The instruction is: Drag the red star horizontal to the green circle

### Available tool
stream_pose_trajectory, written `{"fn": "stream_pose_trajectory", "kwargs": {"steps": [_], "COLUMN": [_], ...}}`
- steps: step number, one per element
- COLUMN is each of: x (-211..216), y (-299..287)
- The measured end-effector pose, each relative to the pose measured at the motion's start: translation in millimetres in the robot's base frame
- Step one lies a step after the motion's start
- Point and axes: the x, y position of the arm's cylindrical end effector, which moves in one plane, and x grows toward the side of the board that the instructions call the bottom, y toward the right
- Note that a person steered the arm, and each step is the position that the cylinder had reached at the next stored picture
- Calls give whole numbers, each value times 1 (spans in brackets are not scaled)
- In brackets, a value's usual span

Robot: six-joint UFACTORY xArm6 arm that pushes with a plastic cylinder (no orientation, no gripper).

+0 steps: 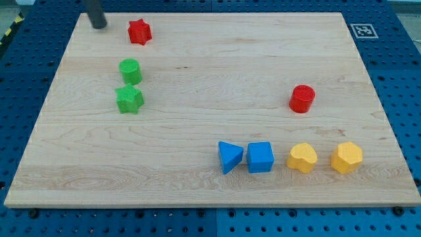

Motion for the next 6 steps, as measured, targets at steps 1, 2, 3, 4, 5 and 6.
{"fn": "stream_pose_trajectory", "kwargs": {"steps": [1,2,3,4,5,6], "x": [11,44,69,71,71,73], "y": [59,91,116,131,121,102]}}
